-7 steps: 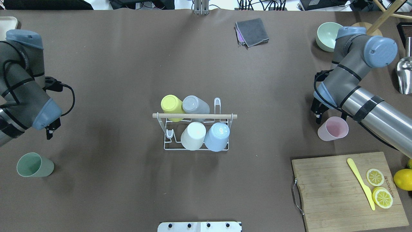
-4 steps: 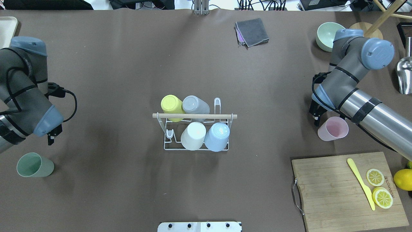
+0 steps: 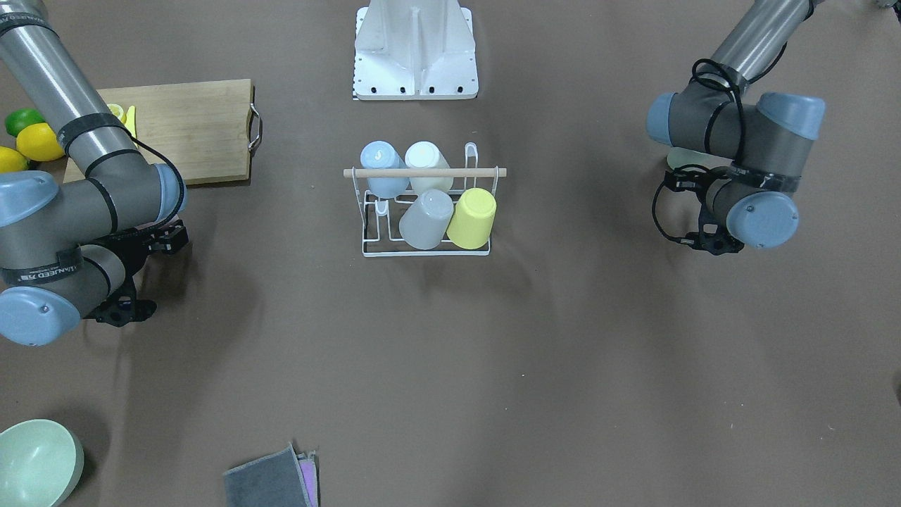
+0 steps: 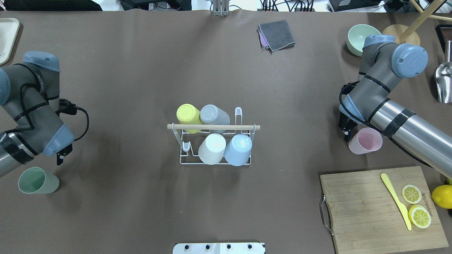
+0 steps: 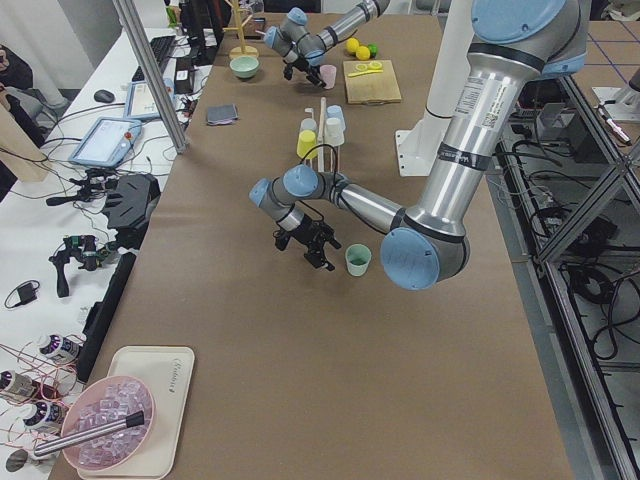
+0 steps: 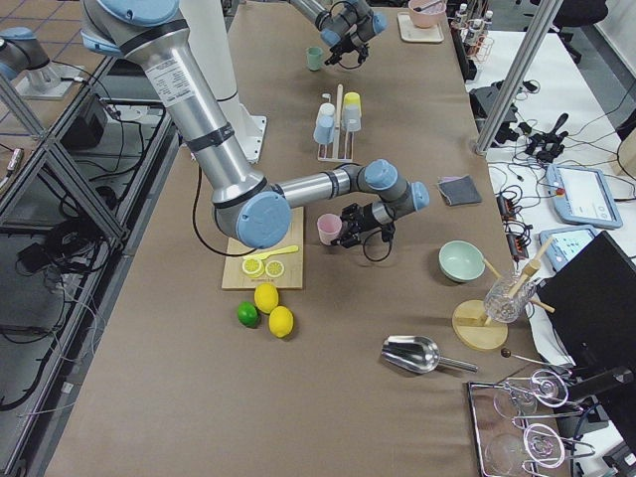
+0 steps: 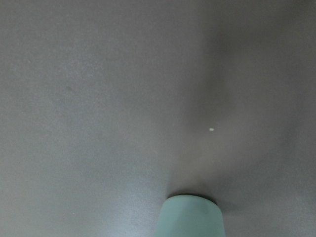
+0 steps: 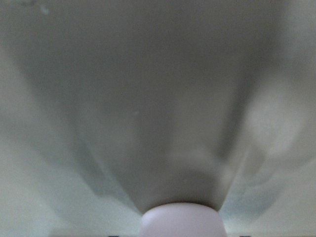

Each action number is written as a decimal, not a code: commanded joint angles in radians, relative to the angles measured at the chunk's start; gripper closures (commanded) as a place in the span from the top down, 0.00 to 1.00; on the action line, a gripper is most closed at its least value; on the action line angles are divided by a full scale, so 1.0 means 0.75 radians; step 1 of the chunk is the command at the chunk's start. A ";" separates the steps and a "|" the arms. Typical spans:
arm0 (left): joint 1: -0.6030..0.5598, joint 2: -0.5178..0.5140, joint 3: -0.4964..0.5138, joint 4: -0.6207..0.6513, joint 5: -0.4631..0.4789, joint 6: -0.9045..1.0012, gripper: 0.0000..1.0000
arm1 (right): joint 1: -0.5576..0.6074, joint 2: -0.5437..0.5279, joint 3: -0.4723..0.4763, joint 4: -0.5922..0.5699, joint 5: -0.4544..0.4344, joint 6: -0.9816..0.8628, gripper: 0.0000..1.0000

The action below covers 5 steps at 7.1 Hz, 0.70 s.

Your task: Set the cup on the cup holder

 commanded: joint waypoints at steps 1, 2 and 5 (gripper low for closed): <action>0.026 0.003 0.021 -0.013 0.000 0.000 0.98 | -0.001 0.000 0.000 -0.013 0.000 0.000 0.41; 0.028 0.017 0.019 -0.015 -0.002 0.000 0.98 | -0.003 -0.002 0.000 -0.013 0.000 0.000 0.38; 0.039 0.027 0.013 -0.013 -0.002 -0.006 0.98 | 0.070 -0.008 0.004 -0.009 0.002 -0.073 0.37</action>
